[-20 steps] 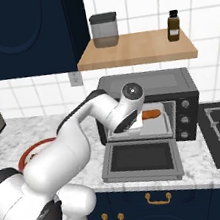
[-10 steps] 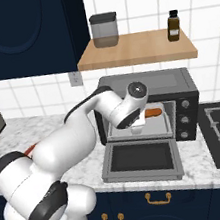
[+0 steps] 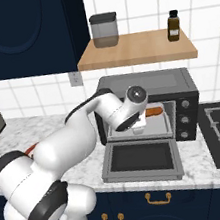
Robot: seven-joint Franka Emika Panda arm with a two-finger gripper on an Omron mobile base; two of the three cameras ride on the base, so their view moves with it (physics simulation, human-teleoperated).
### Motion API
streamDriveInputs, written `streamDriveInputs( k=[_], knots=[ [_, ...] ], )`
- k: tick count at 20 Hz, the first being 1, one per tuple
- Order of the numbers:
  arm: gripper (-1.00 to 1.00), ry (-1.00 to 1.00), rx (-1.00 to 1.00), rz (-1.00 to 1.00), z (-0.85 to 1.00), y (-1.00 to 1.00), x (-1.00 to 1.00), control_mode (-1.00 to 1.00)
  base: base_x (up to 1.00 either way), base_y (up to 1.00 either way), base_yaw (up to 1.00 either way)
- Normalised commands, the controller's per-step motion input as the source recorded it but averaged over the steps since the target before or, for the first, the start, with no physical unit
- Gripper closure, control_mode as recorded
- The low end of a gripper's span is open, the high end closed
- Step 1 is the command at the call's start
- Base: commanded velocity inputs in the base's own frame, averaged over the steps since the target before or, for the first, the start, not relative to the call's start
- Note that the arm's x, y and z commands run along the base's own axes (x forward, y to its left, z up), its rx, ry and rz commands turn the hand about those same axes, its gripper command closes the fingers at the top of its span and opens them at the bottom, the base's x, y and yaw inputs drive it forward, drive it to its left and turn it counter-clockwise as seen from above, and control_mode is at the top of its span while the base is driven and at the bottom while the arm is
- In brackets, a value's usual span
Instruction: Pick up the kebab skewer and baguette bread, and place them inside the toaster oven. Close the toaster oven door and start by setting the timer.
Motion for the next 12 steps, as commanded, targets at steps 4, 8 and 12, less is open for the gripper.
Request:
streamDriveInputs(
  k=[4, 8, 12],
  knots=[
    [1.00, 0.00, 0.00, 0.00, -0.14, 0.00, 0.26, -1.00, 0.00, 0.00, 0.00],
    [-1.00, 0.00, 0.00, 0.00, -0.11, 0.00, 0.23, -1.00, 0.00, 0.00, 0.00],
    [-1.00, 0.00, 0.00, 0.00, 0.00, 0.00, 0.03, -1.00, 0.00, 0.00, 0.00]
  ],
)
